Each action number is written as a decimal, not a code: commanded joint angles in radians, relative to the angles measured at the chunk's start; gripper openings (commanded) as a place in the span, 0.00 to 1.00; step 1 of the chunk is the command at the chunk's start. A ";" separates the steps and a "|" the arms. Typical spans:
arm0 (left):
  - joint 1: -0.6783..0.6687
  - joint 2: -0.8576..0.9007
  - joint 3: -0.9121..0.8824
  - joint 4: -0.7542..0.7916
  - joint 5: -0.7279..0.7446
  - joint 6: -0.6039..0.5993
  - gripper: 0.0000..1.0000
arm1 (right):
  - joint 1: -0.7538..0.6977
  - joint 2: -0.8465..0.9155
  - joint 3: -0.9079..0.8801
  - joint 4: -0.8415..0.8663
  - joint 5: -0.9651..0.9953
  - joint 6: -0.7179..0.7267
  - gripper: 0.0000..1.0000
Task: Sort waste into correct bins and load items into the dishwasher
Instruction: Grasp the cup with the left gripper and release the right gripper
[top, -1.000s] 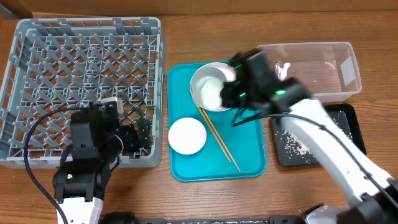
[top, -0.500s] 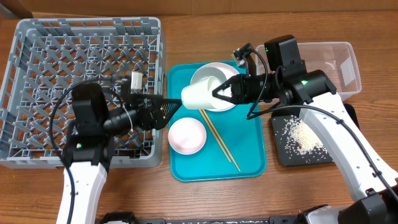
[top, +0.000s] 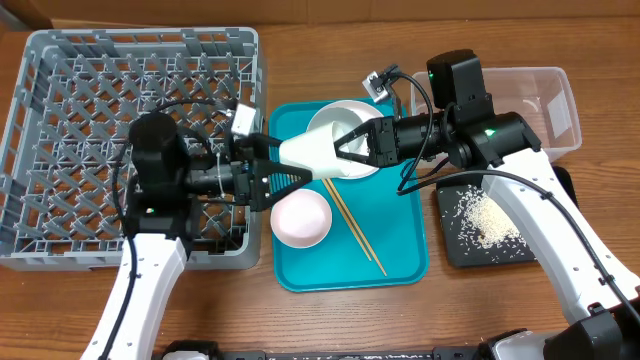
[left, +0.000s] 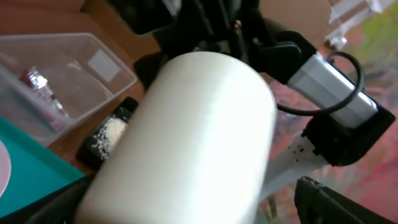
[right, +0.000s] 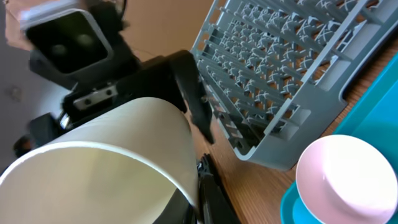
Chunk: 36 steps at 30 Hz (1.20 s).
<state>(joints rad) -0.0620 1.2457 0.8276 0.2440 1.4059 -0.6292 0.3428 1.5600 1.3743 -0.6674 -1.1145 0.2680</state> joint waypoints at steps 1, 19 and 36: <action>-0.045 0.003 0.019 0.076 0.019 -0.097 1.00 | 0.005 -0.004 0.012 0.006 -0.050 -0.006 0.04; -0.071 0.003 0.019 0.106 -0.088 -0.111 0.57 | 0.037 -0.004 0.012 0.009 -0.066 -0.007 0.04; -0.028 0.002 0.019 -0.246 -0.481 0.248 0.04 | -0.012 -0.005 0.013 -0.211 0.532 -0.012 0.18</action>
<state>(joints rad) -0.1158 1.2495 0.8265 0.0525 1.1378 -0.5579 0.3645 1.5589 1.3811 -0.8501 -0.8169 0.2668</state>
